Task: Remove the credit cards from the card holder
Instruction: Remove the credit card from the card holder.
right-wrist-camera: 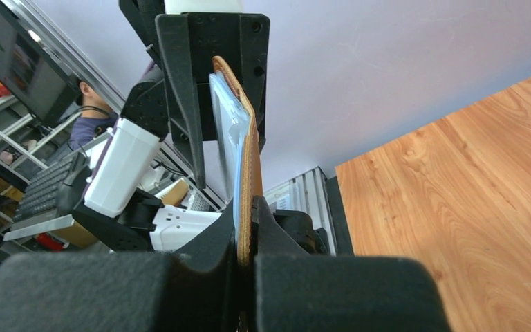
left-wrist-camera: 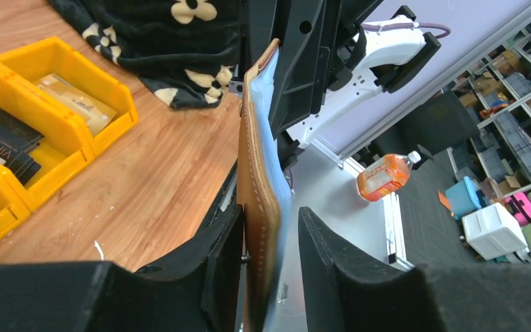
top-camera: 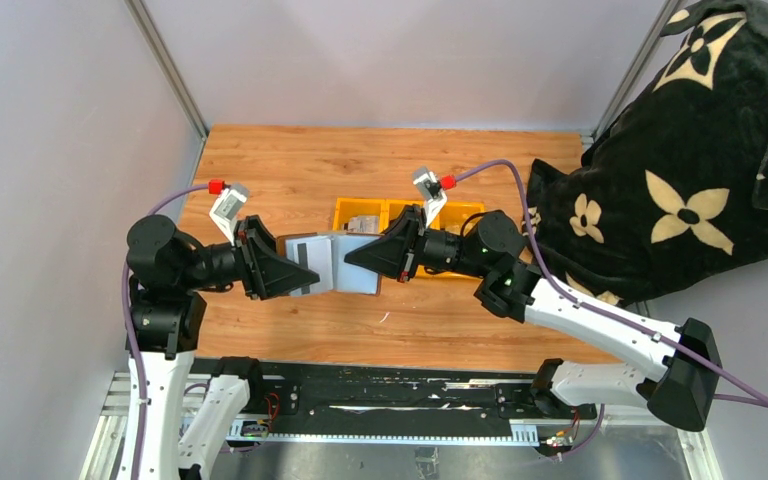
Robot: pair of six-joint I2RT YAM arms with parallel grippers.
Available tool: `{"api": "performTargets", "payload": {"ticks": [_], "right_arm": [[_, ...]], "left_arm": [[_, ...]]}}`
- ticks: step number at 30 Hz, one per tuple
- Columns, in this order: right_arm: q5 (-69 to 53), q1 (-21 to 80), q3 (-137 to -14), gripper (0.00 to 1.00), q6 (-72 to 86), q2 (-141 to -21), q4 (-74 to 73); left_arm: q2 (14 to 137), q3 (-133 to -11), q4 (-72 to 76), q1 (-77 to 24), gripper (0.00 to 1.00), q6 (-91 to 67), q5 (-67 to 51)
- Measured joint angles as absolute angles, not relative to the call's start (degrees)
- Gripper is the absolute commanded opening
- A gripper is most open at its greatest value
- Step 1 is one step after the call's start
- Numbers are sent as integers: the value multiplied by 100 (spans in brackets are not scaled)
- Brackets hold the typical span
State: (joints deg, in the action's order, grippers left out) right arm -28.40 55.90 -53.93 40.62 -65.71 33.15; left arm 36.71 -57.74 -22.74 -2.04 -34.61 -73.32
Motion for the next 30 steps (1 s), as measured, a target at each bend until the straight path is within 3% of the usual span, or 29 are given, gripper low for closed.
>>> {"api": "performTargets", "payload": {"ticks": [3,5,10,13,16,21,30], "right_arm": [[-2845,5590,-5310,0,4219,-6560,3570],[-2845,5590,-5245,1,4318,-6560,3752],[-2847,5572,-5177,43,4451,-6541,3879],[-2709,5448,-5190,58,4401,-6364,3476],[-2329,5216,-5290,60,4237,-6029,2777],[-1531,5094,-6084,60,3822,-5634,1529],[-2412,5251,-6720,60,3811,-6233,1459]], "left_arm": [[3706,-5828,-2200,-204,38,-3551,-7345],[3728,-5850,-2171,-204,27,-3597,-7360],[3728,-5850,-2152,-204,9,-3660,-7397],[3741,-5892,-2263,-204,5,-3586,-7373],[3769,-6007,-2589,-204,0,-3275,-7238],[3953,-6344,-3605,-204,0,-2322,-6663],[4241,-6405,-4394,-204,0,-1643,-5863]]}}
